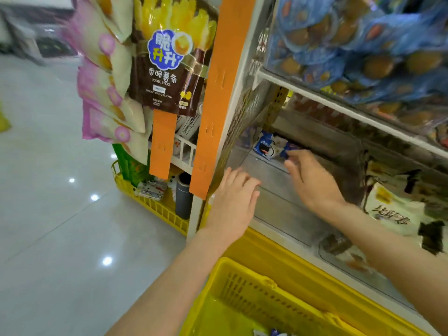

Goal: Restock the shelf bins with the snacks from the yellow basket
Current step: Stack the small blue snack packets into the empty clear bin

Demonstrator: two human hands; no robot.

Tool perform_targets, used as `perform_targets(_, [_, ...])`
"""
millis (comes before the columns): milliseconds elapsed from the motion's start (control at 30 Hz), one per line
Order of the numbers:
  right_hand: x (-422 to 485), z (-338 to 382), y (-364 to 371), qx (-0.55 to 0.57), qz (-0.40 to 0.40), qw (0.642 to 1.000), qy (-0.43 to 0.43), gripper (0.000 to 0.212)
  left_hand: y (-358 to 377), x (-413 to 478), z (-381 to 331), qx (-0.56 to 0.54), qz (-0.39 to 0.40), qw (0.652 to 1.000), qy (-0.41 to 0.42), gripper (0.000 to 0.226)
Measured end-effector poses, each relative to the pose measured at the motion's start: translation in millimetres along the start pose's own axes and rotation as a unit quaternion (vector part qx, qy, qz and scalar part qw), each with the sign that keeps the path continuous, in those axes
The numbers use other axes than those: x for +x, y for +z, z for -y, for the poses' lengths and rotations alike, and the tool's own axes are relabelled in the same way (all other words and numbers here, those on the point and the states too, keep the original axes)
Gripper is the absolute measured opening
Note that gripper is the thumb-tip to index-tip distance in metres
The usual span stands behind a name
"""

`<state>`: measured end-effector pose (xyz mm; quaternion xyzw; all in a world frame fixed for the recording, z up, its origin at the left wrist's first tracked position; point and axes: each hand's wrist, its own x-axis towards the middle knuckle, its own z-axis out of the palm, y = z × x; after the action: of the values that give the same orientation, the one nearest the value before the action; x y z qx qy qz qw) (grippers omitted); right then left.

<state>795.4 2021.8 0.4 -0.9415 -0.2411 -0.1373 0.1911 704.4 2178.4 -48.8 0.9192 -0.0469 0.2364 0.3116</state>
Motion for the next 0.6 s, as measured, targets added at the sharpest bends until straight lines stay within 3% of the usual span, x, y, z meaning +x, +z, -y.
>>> perform_targets(133, [-69, -3, -8, -0.073, 0.127, 0.989, -0.018, 0.047, -2, -27, -14, 0.022, 0.036, 0.999, -0.010, 0.038])
perform_targets(333, [-140, -5, -5, -0.086, 0.013, 0.987, -0.135, 0.040, 11, -98, -30, 0.024, 0.024, 0.999, -0.039, 0.028])
perform_targets(400, [-166, -7, 6, -0.065, 0.010, 0.986, -0.154, 0.044, 20, -118, -24, 0.027, 0.043, 0.996, -0.068, 0.027])
perform_targets(500, [-201, -20, 33, -0.023, 0.036, 0.994, -0.105, 0.020, 37, -142, -1, 0.058, 0.106, 0.985, -0.125, 0.033])
perform_targets(600, [-230, -42, 68, -0.014, 0.139, 0.990, -0.030, 0.020, 51, -161, 26, 0.100, 0.163, 0.959, -0.210, 0.039])
